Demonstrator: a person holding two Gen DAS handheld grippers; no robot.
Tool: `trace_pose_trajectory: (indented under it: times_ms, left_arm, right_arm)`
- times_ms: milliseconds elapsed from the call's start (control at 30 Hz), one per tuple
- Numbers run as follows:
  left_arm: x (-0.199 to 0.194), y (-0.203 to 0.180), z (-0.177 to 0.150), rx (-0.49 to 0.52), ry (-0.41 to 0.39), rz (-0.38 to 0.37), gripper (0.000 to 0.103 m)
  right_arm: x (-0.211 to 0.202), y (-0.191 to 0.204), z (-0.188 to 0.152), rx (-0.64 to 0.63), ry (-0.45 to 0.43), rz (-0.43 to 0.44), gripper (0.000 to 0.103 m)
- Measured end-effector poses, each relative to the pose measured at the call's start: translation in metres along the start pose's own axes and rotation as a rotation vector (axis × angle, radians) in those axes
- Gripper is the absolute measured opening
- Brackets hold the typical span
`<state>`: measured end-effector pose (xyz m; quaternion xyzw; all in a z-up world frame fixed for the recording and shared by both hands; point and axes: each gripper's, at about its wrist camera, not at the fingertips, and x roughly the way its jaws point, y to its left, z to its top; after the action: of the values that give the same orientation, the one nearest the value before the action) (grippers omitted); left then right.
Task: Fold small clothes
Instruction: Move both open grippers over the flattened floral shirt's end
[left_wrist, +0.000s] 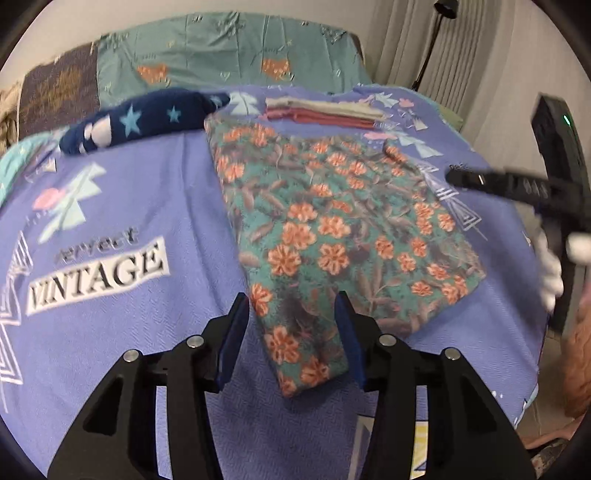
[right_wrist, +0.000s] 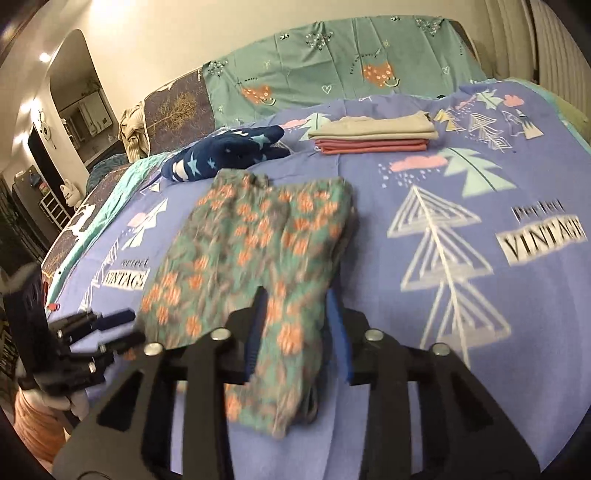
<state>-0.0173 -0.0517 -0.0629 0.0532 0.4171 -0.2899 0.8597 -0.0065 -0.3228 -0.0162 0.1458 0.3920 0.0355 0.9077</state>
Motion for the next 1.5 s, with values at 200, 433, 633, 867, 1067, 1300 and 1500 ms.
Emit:
trace_pose_trajectory:
  times_ms: [200,433,633,867,1067,1300,1500]
  left_arm:
    - [0.011,0.003,-0.007,-0.028,0.021,-0.012,0.064]
    - [0.010,0.005,-0.009,-0.047,0.007,-0.021,0.066]
    - [0.010,0.005,-0.010,-0.059,0.004,-0.007,0.068]
    - [0.004,0.005,-0.010,-0.074,-0.009,0.037,0.069]
    - [-0.019,0.011,0.003,-0.100,-0.111,0.014,0.069]
    - [0.015,0.013,-0.003,-0.099,0.003,0.025,0.069]
    - [0.019,0.011,-0.002,-0.083,0.007,0.020,0.076]
  right_arm:
    - [0.056,-0.018,0.049,0.048,0.082,0.001,0.048]
    - [0.092,-0.010,0.075,0.064,0.076,0.044,0.007]
    - [0.088,0.004,0.072,-0.086,0.023,-0.083,0.008]
    - [0.095,-0.021,0.061,-0.031,0.028,-0.088,0.014]
    - [0.066,-0.002,0.075,-0.091,-0.017,-0.033,0.018]
    - [0.122,-0.005,0.059,-0.130,0.174,-0.110,0.023]
    - [0.093,0.024,0.106,-0.157,0.039,-0.061,0.024]
